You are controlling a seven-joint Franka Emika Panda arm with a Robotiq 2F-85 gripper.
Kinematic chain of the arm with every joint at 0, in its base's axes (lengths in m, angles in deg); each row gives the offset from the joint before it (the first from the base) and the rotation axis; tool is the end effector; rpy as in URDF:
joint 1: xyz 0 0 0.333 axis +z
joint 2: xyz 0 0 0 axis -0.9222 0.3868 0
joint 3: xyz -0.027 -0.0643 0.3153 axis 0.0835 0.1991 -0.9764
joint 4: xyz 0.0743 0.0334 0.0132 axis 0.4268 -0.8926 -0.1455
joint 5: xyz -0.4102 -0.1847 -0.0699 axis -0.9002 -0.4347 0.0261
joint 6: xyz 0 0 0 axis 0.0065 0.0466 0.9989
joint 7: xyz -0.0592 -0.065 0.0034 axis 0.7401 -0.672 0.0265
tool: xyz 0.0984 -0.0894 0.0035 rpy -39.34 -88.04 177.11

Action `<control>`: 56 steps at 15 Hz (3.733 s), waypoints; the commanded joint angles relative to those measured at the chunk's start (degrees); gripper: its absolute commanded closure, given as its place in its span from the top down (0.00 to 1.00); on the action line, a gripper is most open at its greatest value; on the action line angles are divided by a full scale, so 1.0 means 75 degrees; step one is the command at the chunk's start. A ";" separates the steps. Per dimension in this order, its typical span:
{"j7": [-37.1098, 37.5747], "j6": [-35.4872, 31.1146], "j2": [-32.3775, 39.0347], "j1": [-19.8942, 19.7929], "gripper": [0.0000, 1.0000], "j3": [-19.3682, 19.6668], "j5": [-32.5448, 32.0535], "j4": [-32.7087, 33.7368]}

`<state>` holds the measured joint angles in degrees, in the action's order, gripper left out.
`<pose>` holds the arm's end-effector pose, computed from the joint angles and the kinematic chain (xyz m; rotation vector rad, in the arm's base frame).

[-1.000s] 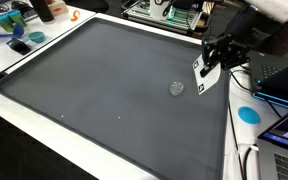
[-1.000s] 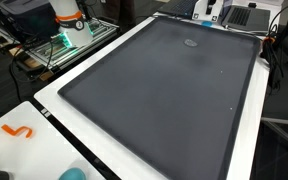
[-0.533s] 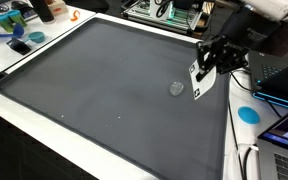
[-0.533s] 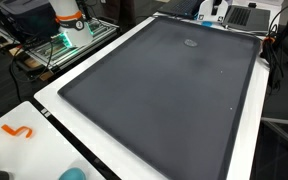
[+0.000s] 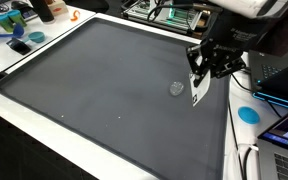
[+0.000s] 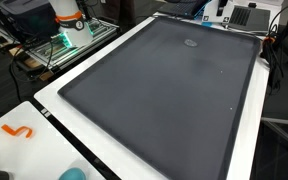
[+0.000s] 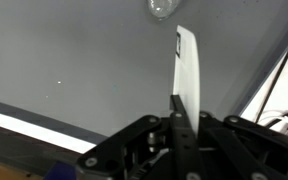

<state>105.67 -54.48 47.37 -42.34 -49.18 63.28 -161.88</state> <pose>0.6868 0.3866 0.2955 2.9696 0.5035 0.2407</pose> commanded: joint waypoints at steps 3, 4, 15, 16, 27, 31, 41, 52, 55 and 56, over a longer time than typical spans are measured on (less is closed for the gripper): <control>-0.0926 -0.0681 -0.0312 -0.0696 0.01 -0.0342 0.1245 -0.0527; -0.1118 -0.0779 -0.0339 -0.0809 0.01 -0.0398 0.1458 -0.0590; -0.3406 -0.2226 -0.1207 -0.2061 0.01 -0.1118 0.3705 -0.2424; -0.3638 -0.2361 -0.1292 -0.2178 0.01 -0.1198 0.3929 -0.2608; -0.6196 -0.3300 -0.1903 -0.3312 0.01 -0.1971 0.6344 -0.3976; -0.6979 -0.3407 -0.2071 -0.3521 0.01 -0.2074 0.7083 -0.4314; -0.9131 -0.4252 -0.2646 -0.3295 0.01 -0.2017 0.9158 -0.5307; -0.9880 -0.4925 -0.3414 -0.3061 0.01 -0.2224 1.0409 -0.6499; -0.9625 -0.5159 -0.3533 -0.2961 0.01 -0.2265 1.0206 -0.6703; -0.9598 -0.5230 -0.3566 -0.2932 0.01 -0.2283 1.0185 -0.6744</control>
<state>32.55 -91.53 23.10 -65.19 -65.83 139.42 -209.46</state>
